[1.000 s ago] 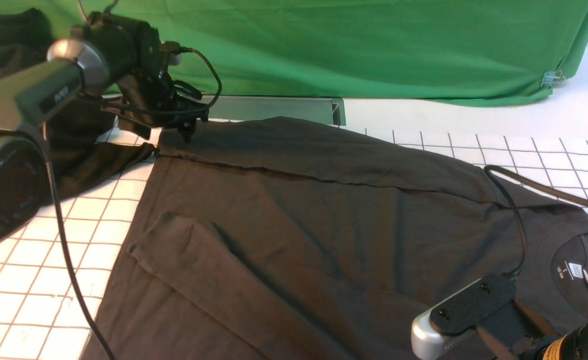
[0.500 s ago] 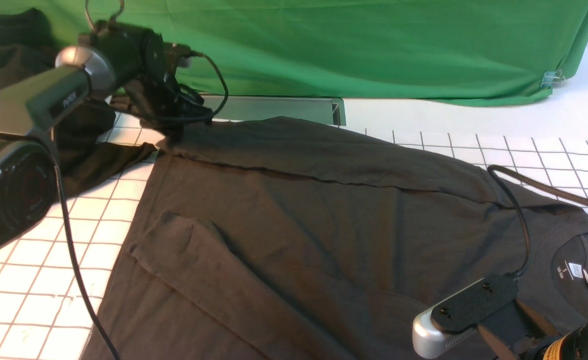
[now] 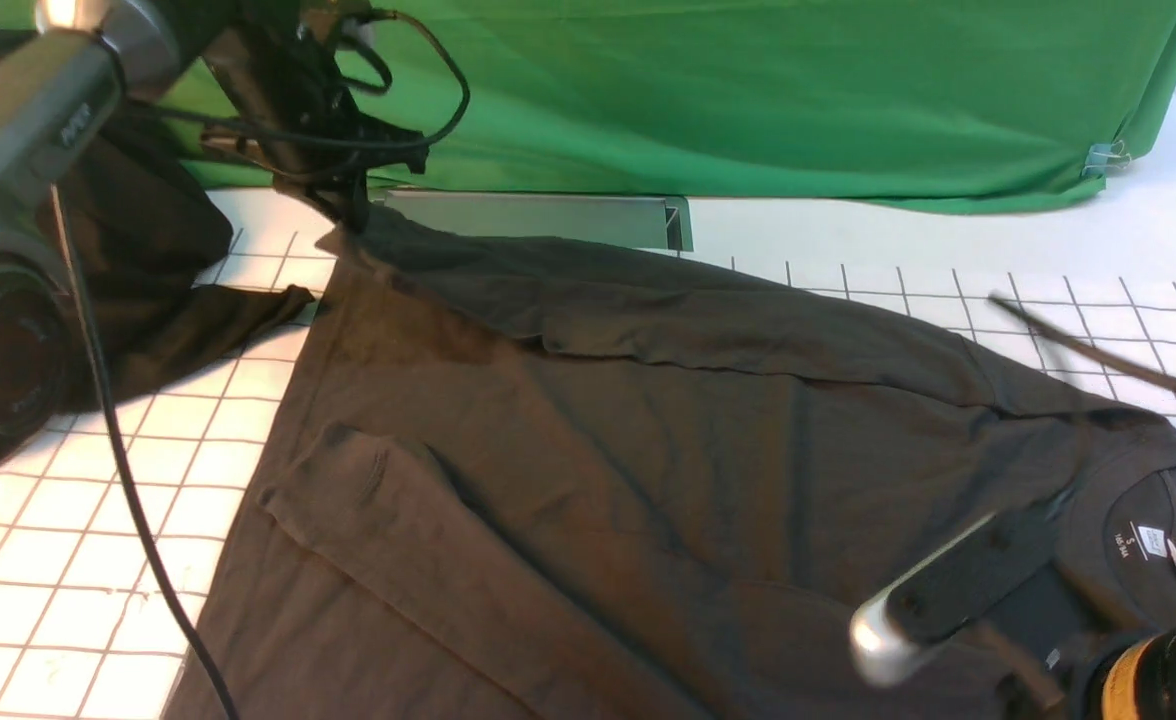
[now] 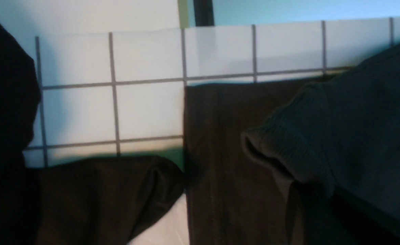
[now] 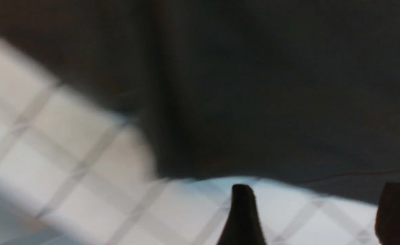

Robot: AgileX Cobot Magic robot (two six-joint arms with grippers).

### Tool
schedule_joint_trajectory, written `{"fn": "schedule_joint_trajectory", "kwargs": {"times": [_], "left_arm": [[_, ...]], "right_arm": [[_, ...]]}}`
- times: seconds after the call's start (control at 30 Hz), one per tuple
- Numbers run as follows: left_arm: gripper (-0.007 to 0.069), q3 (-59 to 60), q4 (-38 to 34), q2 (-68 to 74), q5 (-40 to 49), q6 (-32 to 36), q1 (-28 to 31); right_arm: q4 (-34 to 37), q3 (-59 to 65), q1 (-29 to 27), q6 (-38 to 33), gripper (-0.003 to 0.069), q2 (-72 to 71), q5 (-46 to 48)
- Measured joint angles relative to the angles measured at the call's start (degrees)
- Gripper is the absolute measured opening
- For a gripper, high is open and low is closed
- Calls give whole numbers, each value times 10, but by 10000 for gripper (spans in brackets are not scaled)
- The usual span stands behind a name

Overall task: Fold a long-sleeved shirt over a white checkered tablecloth.
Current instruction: 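Fold the left side of the dark shirt inward over its body with the left gripper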

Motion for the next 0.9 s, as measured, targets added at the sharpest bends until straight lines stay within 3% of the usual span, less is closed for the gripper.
{"fn": "schedule_joint_trajectory", "kwargs": {"times": [0.1, 0.2, 0.3, 0.43, 0.53, 0.67, 0.9], "left_arm": [[13, 20, -18, -36, 3, 2, 0], [13, 93, -37, -101, 2, 2, 0], [13, 180, -37, -163, 3, -5, 0], [13, 269, -34, -220, 7, -22, 0], [13, 357, -35, -284, 8, -33, 0], [13, 394, -33, -329, 8, -46, 0], [13, 406, -53, -385, 6, -67, 0]], "right_arm": [[-56, -11, -32, 24, 433, 0, 10], [-74, -42, -115, 10, 360, 0, 13], [-69, -76, -200, -33, 335, 1, 11], [-23, -112, -288, -111, 330, 1, -11], [83, -147, -373, -210, 328, 18, -27], [128, -153, -396, -263, 328, 58, -29], [137, -153, -396, -290, 328, 139, -54]]}}
